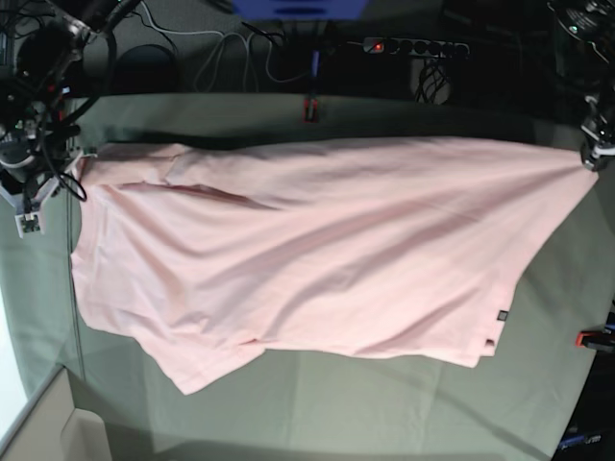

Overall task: Layout the t-shirt on the table in an organized manner, then fold the t-shirt properly
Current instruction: 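Grasp the shirt corner with the left gripper and pull it outward, then regrasp the shirt edge near the collar with the right gripper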

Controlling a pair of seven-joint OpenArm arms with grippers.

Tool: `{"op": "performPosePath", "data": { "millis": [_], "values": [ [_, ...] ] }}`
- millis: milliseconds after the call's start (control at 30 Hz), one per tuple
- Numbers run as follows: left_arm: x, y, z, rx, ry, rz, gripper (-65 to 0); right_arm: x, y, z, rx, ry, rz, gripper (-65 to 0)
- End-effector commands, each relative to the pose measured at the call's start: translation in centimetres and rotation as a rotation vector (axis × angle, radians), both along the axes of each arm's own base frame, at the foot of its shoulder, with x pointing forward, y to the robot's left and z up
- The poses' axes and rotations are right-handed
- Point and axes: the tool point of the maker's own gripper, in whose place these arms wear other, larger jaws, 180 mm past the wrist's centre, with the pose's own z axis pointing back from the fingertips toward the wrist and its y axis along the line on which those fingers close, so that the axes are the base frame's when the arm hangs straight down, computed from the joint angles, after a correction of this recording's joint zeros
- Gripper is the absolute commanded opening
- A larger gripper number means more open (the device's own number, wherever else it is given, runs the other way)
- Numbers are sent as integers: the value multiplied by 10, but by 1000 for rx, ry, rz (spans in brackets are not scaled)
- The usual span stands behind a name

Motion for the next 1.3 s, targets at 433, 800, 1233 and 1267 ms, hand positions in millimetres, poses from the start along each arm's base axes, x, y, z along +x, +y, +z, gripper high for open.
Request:
{"op": "performPosePath", "data": {
  "millis": [433, 800, 1233, 1267],
  "values": [
    [-17, 2, -37, -95, 69, 33, -648, -30, -20, 6, -31, 3, -87, -439],
    [-7, 6, -30, -81, 46, 27, -648, -55, 19, -8, 61, 13, -141, -219],
    [0, 14, -22, -56, 27, 25, -648, -45, 53, -78, 266, 118, -137, -215],
    [0, 14, -22, -56, 27, 25, -648, -42, 55, -80, 276, 117, -137, -215]
  ]
}}
